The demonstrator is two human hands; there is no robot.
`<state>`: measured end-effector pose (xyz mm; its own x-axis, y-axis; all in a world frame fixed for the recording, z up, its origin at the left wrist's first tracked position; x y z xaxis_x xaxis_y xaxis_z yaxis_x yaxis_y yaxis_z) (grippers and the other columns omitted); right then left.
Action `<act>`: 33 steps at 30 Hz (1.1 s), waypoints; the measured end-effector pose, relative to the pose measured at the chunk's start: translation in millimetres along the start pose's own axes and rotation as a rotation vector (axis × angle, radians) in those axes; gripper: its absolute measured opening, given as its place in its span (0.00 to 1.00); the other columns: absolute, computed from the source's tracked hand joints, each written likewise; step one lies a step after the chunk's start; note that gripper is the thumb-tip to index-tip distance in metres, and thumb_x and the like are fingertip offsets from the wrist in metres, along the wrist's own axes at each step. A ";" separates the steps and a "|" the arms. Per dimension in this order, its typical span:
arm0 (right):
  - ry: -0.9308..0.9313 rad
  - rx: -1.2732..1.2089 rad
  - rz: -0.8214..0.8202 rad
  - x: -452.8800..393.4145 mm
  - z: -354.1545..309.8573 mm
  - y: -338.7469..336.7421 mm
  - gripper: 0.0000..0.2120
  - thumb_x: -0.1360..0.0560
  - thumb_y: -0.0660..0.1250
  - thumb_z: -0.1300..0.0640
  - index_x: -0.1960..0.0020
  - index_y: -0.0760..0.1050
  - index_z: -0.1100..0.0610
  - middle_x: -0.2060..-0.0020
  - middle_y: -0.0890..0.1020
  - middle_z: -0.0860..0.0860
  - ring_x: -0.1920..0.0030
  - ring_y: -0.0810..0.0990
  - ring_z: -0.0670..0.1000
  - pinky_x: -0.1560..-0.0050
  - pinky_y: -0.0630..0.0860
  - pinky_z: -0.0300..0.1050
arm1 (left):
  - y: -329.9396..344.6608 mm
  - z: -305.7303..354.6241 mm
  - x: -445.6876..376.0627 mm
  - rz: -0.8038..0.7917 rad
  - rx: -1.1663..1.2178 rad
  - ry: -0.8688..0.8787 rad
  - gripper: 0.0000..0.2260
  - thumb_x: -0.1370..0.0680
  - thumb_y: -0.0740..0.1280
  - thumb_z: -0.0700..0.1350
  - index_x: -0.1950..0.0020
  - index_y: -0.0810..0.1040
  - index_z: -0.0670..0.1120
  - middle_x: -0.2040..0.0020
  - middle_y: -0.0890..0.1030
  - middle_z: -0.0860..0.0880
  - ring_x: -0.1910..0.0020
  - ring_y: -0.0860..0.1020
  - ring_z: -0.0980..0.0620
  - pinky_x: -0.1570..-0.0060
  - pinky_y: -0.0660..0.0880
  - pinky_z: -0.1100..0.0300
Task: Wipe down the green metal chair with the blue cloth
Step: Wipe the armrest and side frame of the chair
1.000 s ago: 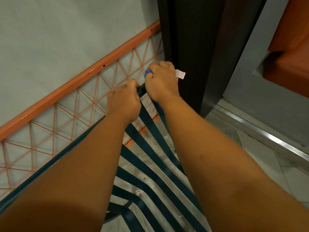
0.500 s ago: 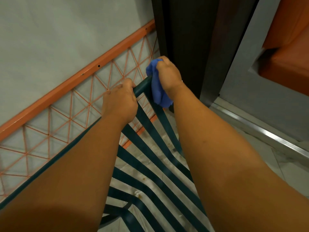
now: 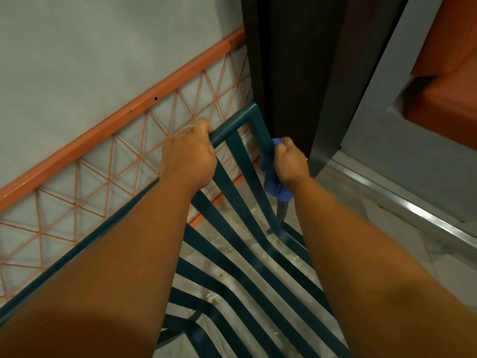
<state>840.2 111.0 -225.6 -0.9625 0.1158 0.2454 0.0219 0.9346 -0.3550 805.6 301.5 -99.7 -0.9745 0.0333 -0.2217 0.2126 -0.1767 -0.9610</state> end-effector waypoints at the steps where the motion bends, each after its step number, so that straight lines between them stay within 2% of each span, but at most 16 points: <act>1: -0.101 0.025 0.035 12.4 5.4 4.4 0.14 0.19 0.52 0.52 0.37 0.69 0.53 0.48 0.78 0.55 0.48 0.78 0.55 0.44 0.75 0.56 | -0.1 -0.4 -0.3 -0.001 0.001 0.002 0.08 0.19 0.53 0.42 0.43 0.70 0.46 0.60 0.73 0.49 0.61 0.73 0.46 0.57 0.68 0.51; 4: -0.242 0.386 0.164 41.8 40.2 5.9 0.21 0.20 0.55 0.48 0.31 0.64 0.56 0.44 0.77 0.56 0.45 0.76 0.55 0.39 0.72 0.58 | -0.5 1.0 0.6 -0.003 0.005 0.005 0.09 0.20 0.54 0.42 0.42 0.70 0.46 0.59 0.73 0.48 0.60 0.73 0.46 0.55 0.68 0.50; 6: -0.156 0.571 0.186 41.5 62.4 -0.1 0.24 0.20 0.54 0.43 0.31 0.63 0.56 0.44 0.77 0.56 0.44 0.77 0.56 0.34 0.68 0.62 | -1.3 3.4 2.3 0.004 0.000 0.014 0.08 0.19 0.54 0.42 0.43 0.70 0.46 0.60 0.73 0.49 0.62 0.72 0.47 0.57 0.67 0.52; 10: -0.024 0.653 0.141 36.9 56.2 -3.1 0.23 0.20 0.51 0.40 0.34 0.64 0.54 0.45 0.77 0.55 0.43 0.77 0.58 0.30 0.56 0.69 | -0.3 2.4 1.4 -0.006 -0.003 0.013 0.09 0.19 0.54 0.42 0.42 0.70 0.46 0.60 0.72 0.49 0.62 0.71 0.47 0.55 0.68 0.50; 15: -0.055 0.859 0.136 69.0 71.1 -5.5 0.29 0.18 0.53 0.47 0.22 0.45 0.52 0.29 0.67 0.57 0.28 0.65 0.59 0.32 0.37 0.74 | 1.2 2.2 1.7 0.012 -0.007 0.037 0.10 0.20 0.54 0.42 0.41 0.71 0.45 0.60 0.75 0.47 0.61 0.74 0.46 0.55 0.71 0.49; 17: 0.007 0.905 0.110 76.8 84.2 -19.2 0.27 0.18 0.50 0.45 0.22 0.47 0.52 0.30 0.69 0.56 0.28 0.65 0.60 0.32 0.36 0.75 | 0.8 2.9 2.2 0.012 -0.009 0.034 0.10 0.20 0.54 0.42 0.41 0.71 0.45 0.60 0.75 0.47 0.61 0.73 0.46 0.55 0.71 0.49; 20: 0.090 0.853 0.053 66.3 82.9 -26.9 0.25 0.19 0.45 0.42 0.28 0.61 0.54 0.41 0.77 0.56 0.35 0.73 0.60 0.33 0.37 0.76 | -0.1 3.7 2.2 0.008 -0.008 0.019 0.10 0.19 0.54 0.42 0.41 0.70 0.45 0.60 0.73 0.49 0.61 0.72 0.47 0.55 0.70 0.50; 21: 0.099 0.824 0.050 61.9 81.1 -23.6 0.25 0.19 0.44 0.42 0.28 0.61 0.54 0.41 0.78 0.56 0.35 0.74 0.60 0.33 0.37 0.76 | -0.1 3.8 2.5 0.004 -0.008 0.015 0.10 0.19 0.54 0.42 0.40 0.70 0.45 0.60 0.72 0.49 0.61 0.71 0.47 0.55 0.69 0.51; 22: 0.090 0.807 0.062 59.3 80.0 -19.4 0.25 0.19 0.44 0.43 0.25 0.56 0.53 0.36 0.75 0.57 0.33 0.72 0.60 0.33 0.37 0.76 | -0.2 3.7 2.8 0.000 -0.009 0.014 0.10 0.19 0.54 0.41 0.40 0.70 0.44 0.60 0.72 0.49 0.61 0.71 0.48 0.55 0.68 0.51; 24: 0.052 0.783 0.065 63.2 84.9 -12.9 0.27 0.18 0.47 0.45 0.22 0.41 0.48 0.24 0.59 0.56 0.25 0.58 0.60 0.33 0.34 0.74 | -0.5 3.5 3.2 -0.005 -0.004 0.008 0.10 0.19 0.54 0.41 0.40 0.70 0.44 0.60 0.72 0.49 0.62 0.71 0.47 0.55 0.67 0.51; 26: -0.016 0.800 0.027 78.2 97.4 -15.5 0.31 0.18 0.50 0.46 0.24 0.32 0.43 0.22 0.47 0.54 0.23 0.46 0.58 0.33 0.35 0.75 | -0.9 4.2 3.8 -0.010 -0.003 0.005 0.10 0.19 0.54 0.41 0.40 0.70 0.44 0.60 0.72 0.49 0.62 0.71 0.47 0.54 0.68 0.51; 27: -0.046 0.838 0.015 85.8 106.3 -20.9 0.32 0.18 0.50 0.46 0.25 0.31 0.42 0.22 0.46 0.54 0.23 0.45 0.58 0.33 0.35 0.75 | -1.0 4.5 3.7 -0.012 -0.007 0.003 0.10 0.19 0.54 0.41 0.40 0.70 0.44 0.60 0.72 0.49 0.62 0.71 0.47 0.54 0.68 0.51; 29: -0.037 0.882 0.022 96.1 121.2 -37.8 0.29 0.18 0.47 0.43 0.23 0.36 0.44 0.23 0.54 0.55 0.23 0.53 0.59 0.33 0.31 0.74 | -0.7 5.0 3.7 -0.012 -0.014 0.002 0.10 0.19 0.54 0.41 0.40 0.70 0.44 0.61 0.72 0.48 0.62 0.71 0.47 0.54 0.67 0.51; 30: 0.007 0.879 0.041 95.3 124.7 -46.1 0.27 0.18 0.45 0.42 0.22 0.43 0.46 0.26 0.63 0.56 0.25 0.60 0.59 0.34 0.30 0.73 | -0.9 5.1 3.5 -0.009 -0.016 0.002 0.10 0.19 0.53 0.41 0.40 0.70 0.44 0.61 0.72 0.48 0.62 0.71 0.47 0.55 0.67 0.51; 32: 0.150 0.837 0.026 85.4 119.8 -53.7 0.25 0.19 0.42 0.42 0.28 0.61 0.52 0.41 0.77 0.55 0.34 0.73 0.58 0.33 0.34 0.75 | -0.5 4.6 2.8 -0.006 -0.025 0.000 0.09 0.19 0.53 0.42 0.41 0.70 0.44 0.62 0.72 0.48 0.63 0.71 0.46 0.56 0.66 0.51; 33: 0.225 0.796 0.006 78.1 113.9 -51.9 0.24 0.19 0.42 0.43 0.33 0.66 0.54 0.48 0.79 0.55 0.38 0.76 0.58 0.32 0.36 0.75 | 0.1 4.6 2.9 -0.007 -0.032 0.002 0.09 0.19 0.53 0.42 0.41 0.69 0.44 0.62 0.73 0.47 0.63 0.72 0.45 0.57 0.67 0.51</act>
<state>733.1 33.3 -290.8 -0.8840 0.2637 0.3860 -0.2526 0.4254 -0.8690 802.5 297.0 -99.7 -0.9759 0.0359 -0.2152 0.2079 -0.1451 -0.9673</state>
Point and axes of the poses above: each hand's wrist, its own x-axis away from the middle knuckle, its own y-axis out of the palm, z = x × y, the point moved 6 cm from there along -x, towards the middle knuckle
